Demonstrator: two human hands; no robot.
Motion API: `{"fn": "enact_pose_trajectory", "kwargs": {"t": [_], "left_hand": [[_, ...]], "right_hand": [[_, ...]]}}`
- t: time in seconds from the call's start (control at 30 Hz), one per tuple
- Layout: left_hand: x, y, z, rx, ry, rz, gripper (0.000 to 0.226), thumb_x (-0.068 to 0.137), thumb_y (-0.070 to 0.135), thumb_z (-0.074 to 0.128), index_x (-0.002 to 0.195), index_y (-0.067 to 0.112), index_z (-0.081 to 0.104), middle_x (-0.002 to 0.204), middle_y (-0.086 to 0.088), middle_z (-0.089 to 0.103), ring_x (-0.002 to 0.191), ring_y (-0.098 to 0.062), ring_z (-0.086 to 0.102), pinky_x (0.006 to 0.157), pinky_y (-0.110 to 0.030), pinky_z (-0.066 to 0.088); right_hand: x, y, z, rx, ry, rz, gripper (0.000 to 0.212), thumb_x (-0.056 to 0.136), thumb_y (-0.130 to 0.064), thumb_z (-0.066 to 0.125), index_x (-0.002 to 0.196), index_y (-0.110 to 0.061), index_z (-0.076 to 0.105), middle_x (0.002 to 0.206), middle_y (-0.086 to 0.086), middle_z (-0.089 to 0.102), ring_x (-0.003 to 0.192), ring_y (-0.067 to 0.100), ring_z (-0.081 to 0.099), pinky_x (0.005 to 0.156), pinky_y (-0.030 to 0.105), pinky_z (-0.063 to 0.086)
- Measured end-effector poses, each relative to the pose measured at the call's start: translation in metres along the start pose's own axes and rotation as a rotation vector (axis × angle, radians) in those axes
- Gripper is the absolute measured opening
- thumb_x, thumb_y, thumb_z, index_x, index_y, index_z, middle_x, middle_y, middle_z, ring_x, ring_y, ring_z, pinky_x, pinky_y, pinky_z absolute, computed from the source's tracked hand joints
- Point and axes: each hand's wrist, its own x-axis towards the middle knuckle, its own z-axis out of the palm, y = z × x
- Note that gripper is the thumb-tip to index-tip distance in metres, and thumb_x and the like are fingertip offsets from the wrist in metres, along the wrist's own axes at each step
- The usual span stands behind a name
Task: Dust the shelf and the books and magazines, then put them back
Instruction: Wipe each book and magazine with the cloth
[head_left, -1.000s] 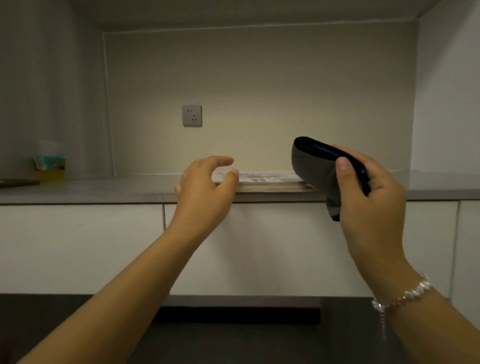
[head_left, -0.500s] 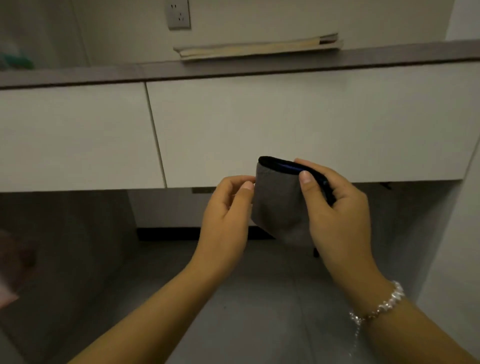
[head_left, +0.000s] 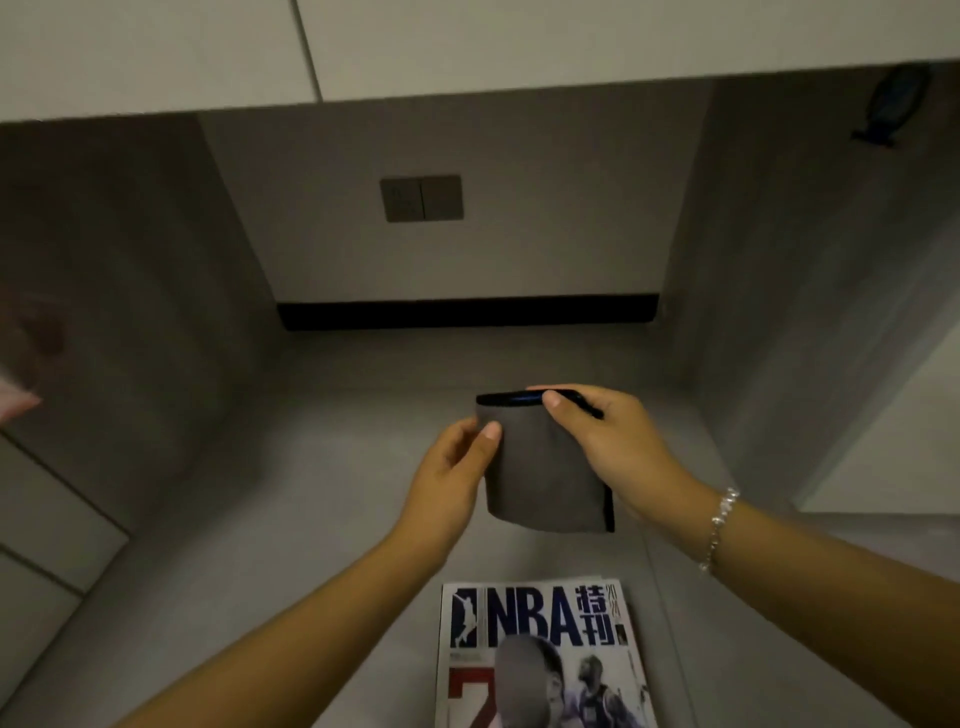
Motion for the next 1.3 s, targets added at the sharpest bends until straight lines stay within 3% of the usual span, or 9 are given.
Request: {"fn": "enact_pose_trajectory", "kwargs": {"t": [0.37,0.47,0.6,0.7,0.8,0.9,1.0,1.2,1.3], "left_hand": [[-0.016,-0.087,-0.024,-0.032,-0.027,-0.405,0.023,0.096,0.034,0.051,0.106,0.016,0.062,0.108,0.000,0.065,0.097,-0.015,0.060,0.078,-0.026,0.049],[-0.025,-0.115,-0.023,0.066,0.045,-0.514,0.022,0.095,0.036,0.053,0.110,0.020,0.056,0.115,-0.001,0.060,0.096,-0.015,0.057,0.083,-0.028,0.045],[-0.046,-0.150,-0.022,0.190,0.101,-0.611,0.038,0.095,0.034,0.054,0.127,0.014,0.048,0.126,-0.007,0.057,0.104,-0.020,0.056,0.085,-0.030,0.044],[-0.064,-0.168,-0.023,0.263,0.074,-0.668,0.046,0.096,0.030,0.054,0.136,0.011,0.043,0.134,-0.009,0.053,0.116,-0.025,0.056,0.089,-0.030,0.045],[-0.077,-0.180,-0.021,0.297,0.035,-0.669,0.039,0.096,0.027,0.054,0.131,0.011,0.050,0.126,-0.007,0.061,0.107,-0.023,0.062,0.094,-0.034,0.051],[-0.083,-0.182,-0.020,0.285,0.053,-0.637,0.028,0.096,0.024,0.054,0.121,0.012,0.059,0.118,-0.006,0.067,0.096,-0.021,0.066,0.092,-0.037,0.053],[-0.081,-0.183,-0.023,0.236,0.090,-0.654,0.023,0.093,0.022,0.060,0.113,0.013,0.061,0.113,-0.007,0.068,0.095,-0.024,0.068,0.090,-0.040,0.054],[-0.082,-0.182,-0.027,0.222,0.083,-0.583,0.023,0.088,0.021,0.065,0.110,0.015,0.063,0.106,-0.002,0.070,0.083,-0.017,0.068,0.079,-0.033,0.056],[-0.088,-0.181,-0.024,0.363,0.038,-0.476,0.031,0.090,0.021,0.063,0.120,0.014,0.064,0.113,0.000,0.069,0.087,-0.013,0.067,0.071,-0.016,0.052]], "right_hand": [[-0.024,0.085,0.031,0.298,-0.305,0.560,0.030,0.097,-0.026,0.049,0.115,-0.006,0.063,0.107,0.009,0.070,0.102,0.023,0.065,0.093,0.037,0.050],[-0.029,0.102,0.036,-0.088,-0.188,0.451,0.034,0.098,-0.033,0.046,0.115,-0.009,0.064,0.098,0.007,0.069,0.092,0.023,0.065,0.087,0.037,0.052],[-0.053,0.127,0.044,-0.592,-0.251,0.014,0.032,0.099,-0.026,0.045,0.129,-0.021,0.055,0.071,-0.011,0.056,0.051,-0.001,0.044,0.046,0.012,0.039],[-0.075,0.162,0.052,-0.875,-0.540,-0.094,0.045,0.098,-0.014,0.047,0.139,-0.030,0.044,0.132,0.000,0.056,0.091,-0.002,0.058,0.080,0.007,0.043],[-0.086,0.184,0.056,-1.080,-0.663,-0.158,0.058,0.093,-0.013,0.051,0.146,-0.028,0.032,0.158,-0.004,0.013,0.144,0.012,0.016,0.113,0.023,0.006],[-0.082,0.189,0.051,-1.038,-0.639,-0.294,0.056,0.090,-0.018,0.051,0.143,-0.028,0.036,0.156,-0.011,-0.002,0.142,0.007,-0.011,0.106,0.020,-0.019],[-0.080,0.205,0.045,-1.047,-0.699,-0.288,0.070,0.091,-0.025,0.044,0.150,-0.029,0.008,0.150,-0.015,-0.016,0.137,0.005,-0.025,0.104,0.018,-0.028],[-0.080,0.227,0.046,-1.152,-0.674,-0.319,0.080,0.087,-0.027,0.044,0.147,-0.031,-0.007,0.154,-0.009,-0.015,0.143,0.014,-0.018,0.111,0.027,-0.025],[-0.083,0.227,0.049,-1.145,-0.609,-0.332,0.077,0.078,-0.028,0.039,0.151,-0.024,0.012,0.156,0.000,0.012,0.145,0.020,0.004,0.117,0.034,-0.006]]}}
